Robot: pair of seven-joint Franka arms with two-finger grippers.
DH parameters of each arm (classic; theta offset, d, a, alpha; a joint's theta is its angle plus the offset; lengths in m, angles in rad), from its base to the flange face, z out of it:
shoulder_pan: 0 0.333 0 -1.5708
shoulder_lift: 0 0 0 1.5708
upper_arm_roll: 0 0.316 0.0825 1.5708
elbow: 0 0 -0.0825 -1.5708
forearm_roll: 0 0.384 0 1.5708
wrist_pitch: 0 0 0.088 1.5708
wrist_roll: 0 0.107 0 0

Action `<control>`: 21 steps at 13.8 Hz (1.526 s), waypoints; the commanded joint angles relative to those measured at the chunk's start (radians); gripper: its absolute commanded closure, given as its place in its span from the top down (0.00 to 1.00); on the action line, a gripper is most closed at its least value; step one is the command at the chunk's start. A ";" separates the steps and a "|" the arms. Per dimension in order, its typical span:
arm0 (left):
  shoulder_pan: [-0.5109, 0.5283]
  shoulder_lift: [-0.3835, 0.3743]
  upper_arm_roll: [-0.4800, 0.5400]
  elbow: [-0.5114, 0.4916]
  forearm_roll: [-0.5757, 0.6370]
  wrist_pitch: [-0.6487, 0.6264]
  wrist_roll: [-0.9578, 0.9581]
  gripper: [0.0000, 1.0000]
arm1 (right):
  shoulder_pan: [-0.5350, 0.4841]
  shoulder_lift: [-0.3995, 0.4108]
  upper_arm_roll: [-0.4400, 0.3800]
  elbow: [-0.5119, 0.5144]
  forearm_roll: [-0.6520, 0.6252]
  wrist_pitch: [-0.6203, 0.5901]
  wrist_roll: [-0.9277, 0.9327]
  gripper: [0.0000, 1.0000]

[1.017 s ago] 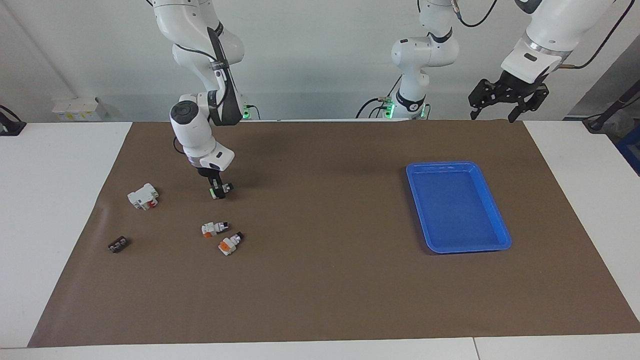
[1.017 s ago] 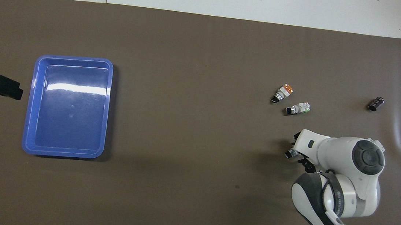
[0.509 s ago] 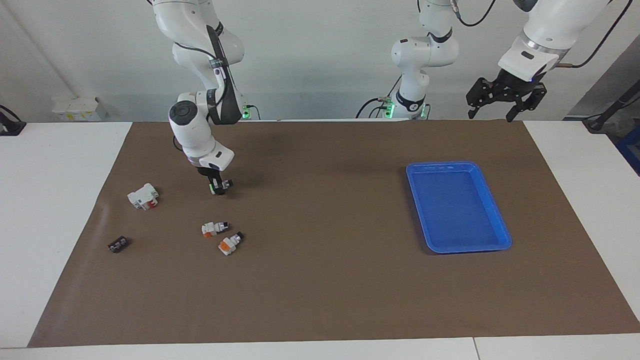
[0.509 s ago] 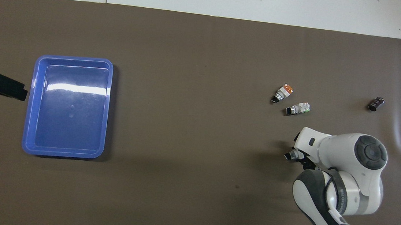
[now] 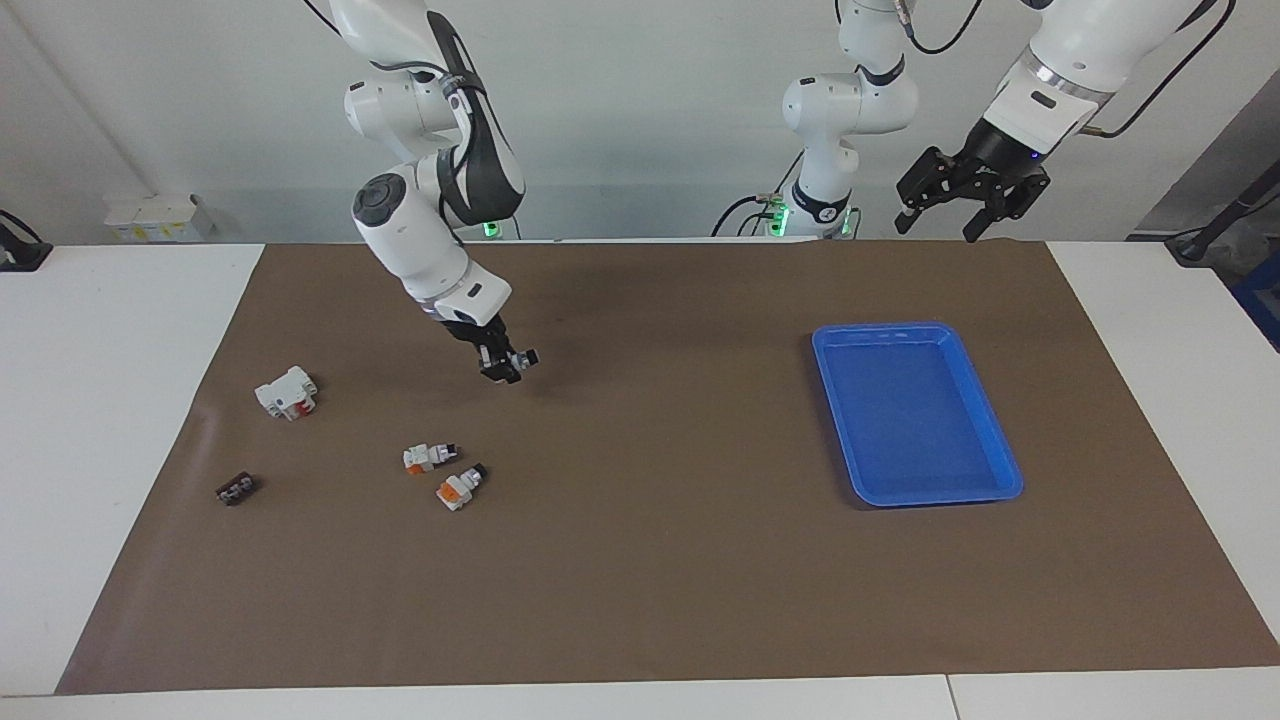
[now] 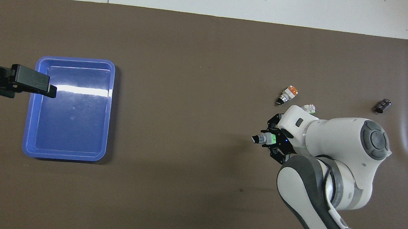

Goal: Turn and place switch with both arms
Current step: 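Lift the switch with the right gripper while the left gripper reaches toward it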

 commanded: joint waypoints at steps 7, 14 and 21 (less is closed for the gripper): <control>-0.017 -0.255 -0.004 -0.518 -0.411 0.281 -0.100 1.00 | 0.238 0.024 -0.001 0.247 0.048 -0.037 0.516 0.00; -0.040 -0.292 -0.088 -0.674 -0.578 0.545 -0.099 0.89 | 0.359 0.037 0.002 0.287 0.045 0.090 0.684 0.00; -0.095 -0.284 -0.096 -0.699 -0.661 0.668 -0.140 0.55 | 0.395 0.049 0.018 0.306 0.037 0.159 0.769 0.00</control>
